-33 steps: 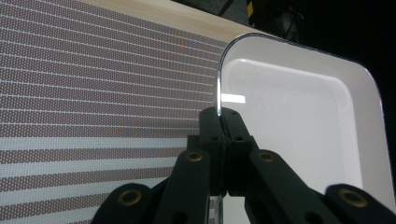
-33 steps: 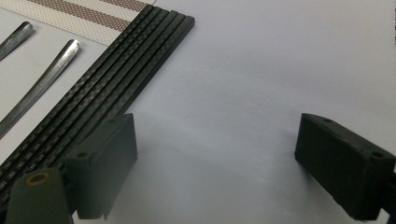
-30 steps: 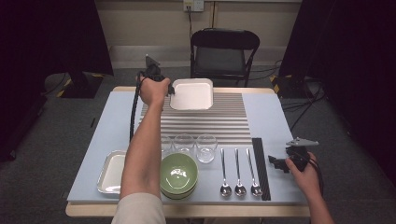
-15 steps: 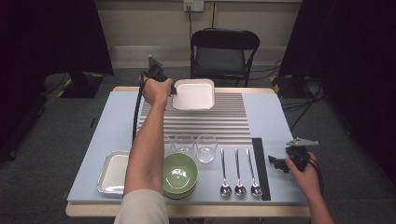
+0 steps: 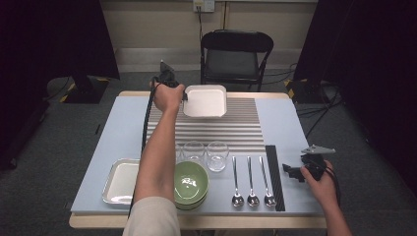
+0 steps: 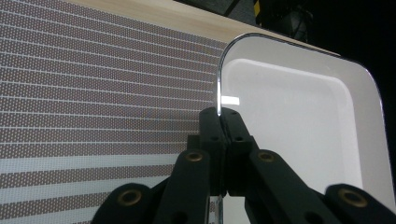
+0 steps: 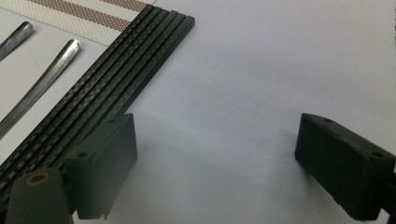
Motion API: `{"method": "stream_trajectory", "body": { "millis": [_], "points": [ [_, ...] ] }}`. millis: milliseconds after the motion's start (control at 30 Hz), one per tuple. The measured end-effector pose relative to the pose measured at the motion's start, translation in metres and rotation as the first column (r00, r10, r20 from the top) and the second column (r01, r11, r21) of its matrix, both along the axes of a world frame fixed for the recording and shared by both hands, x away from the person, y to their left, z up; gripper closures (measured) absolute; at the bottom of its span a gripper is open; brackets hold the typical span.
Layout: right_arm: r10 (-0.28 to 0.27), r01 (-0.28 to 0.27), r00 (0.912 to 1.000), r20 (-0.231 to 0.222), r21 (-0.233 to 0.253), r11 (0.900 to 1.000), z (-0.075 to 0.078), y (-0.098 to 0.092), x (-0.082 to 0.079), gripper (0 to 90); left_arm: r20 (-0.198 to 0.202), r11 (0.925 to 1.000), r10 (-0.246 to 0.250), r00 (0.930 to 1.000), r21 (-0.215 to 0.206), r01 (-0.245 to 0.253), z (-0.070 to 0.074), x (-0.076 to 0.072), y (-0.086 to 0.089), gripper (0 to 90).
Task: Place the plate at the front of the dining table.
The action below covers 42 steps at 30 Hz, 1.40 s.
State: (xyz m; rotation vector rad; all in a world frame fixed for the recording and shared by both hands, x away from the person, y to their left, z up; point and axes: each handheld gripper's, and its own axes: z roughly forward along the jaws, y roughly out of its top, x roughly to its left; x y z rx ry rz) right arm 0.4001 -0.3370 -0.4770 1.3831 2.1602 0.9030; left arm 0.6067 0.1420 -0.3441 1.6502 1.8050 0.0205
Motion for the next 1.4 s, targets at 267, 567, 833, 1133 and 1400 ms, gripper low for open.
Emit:
{"method": "stream_trajectory", "body": {
  "millis": [267,567,833,1133,1400],
  "points": [
    [0.0,0.0,1.0,0.001,-0.001,1.0,0.0,0.0,0.0,11.5,-0.001,0.9999,0.009,1.0,0.005,-0.009,-0.005,0.003,-0.002,89.3],
    [0.001,-0.001,1.0,0.0,-0.001,1.0,0.0,0.0,0.0,11.5,-0.009,0.9998,0.015,0.9999,0.017,-0.015,-0.013,0.006,-0.003,89.3],
    [0.0,0.0,1.0,0.001,-0.001,1.0,0.0,0.0,0.0,11.5,-0.012,0.9997,0.016,0.9998,0.019,-0.016,-0.018,0.008,-0.003,89.3],
    [0.0,0.0,1.0,0.002,0.0,1.0,0.0,0.0,0.0,11.5,-0.015,0.9994,0.011,0.9998,0.033,-0.01,-0.024,0.009,-0.002,89.3],
    [-0.001,0.001,1.0,0.0,0.001,1.0,0.0,0.0,0.0,11.5,-0.024,0.9987,0.001,0.9997,0.052,0.0,-0.029,0.011,-0.002,89.3]
  ]
}}
